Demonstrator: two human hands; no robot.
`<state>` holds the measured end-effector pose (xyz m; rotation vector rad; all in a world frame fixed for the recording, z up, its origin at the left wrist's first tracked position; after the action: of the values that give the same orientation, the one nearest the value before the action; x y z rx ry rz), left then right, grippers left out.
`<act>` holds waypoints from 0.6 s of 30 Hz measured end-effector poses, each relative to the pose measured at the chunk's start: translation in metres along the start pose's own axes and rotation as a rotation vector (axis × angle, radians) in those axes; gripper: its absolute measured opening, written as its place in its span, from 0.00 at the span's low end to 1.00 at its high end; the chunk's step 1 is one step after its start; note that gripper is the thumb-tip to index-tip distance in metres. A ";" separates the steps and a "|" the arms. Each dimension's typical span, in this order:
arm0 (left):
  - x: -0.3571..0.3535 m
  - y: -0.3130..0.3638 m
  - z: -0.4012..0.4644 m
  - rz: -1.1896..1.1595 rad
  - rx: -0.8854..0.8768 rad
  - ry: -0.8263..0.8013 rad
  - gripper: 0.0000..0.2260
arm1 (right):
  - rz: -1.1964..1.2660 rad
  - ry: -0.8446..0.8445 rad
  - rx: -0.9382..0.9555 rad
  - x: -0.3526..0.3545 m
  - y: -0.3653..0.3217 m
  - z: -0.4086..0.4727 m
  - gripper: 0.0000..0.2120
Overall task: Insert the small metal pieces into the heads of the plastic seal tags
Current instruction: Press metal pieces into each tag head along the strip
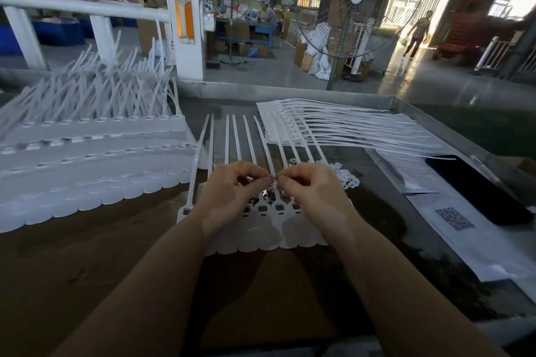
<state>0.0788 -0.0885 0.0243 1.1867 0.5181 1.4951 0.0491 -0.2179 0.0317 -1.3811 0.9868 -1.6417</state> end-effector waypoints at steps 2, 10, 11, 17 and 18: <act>0.000 0.001 0.000 -0.018 0.006 0.001 0.02 | -0.007 -0.013 -0.008 -0.002 0.001 0.000 0.06; -0.003 0.002 0.000 -0.020 0.013 -0.035 0.04 | 0.015 -0.007 -0.070 0.001 0.011 0.003 0.04; -0.004 0.002 0.000 -0.013 0.012 -0.040 0.04 | 0.010 -0.012 -0.075 0.002 0.011 0.003 0.05; -0.005 -0.003 0.000 0.056 0.020 -0.027 0.02 | -0.108 0.040 -0.043 0.018 0.009 0.003 0.07; -0.006 -0.005 0.000 0.100 0.026 -0.018 0.02 | -0.152 0.059 -0.042 0.024 0.009 0.002 0.07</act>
<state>0.0807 -0.0920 0.0175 1.2616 0.4730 1.5653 0.0490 -0.2434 0.0332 -1.4742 0.9756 -1.7918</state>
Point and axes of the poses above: each hand's wrist, its own z-axis towards the middle knuckle, its own x-axis out of the back of the hand, y = z × x, the point moved 9 cm from there along z, towards the middle knuckle, and after that the axes turned 4 degrees about -x, right-handed, at the moved point
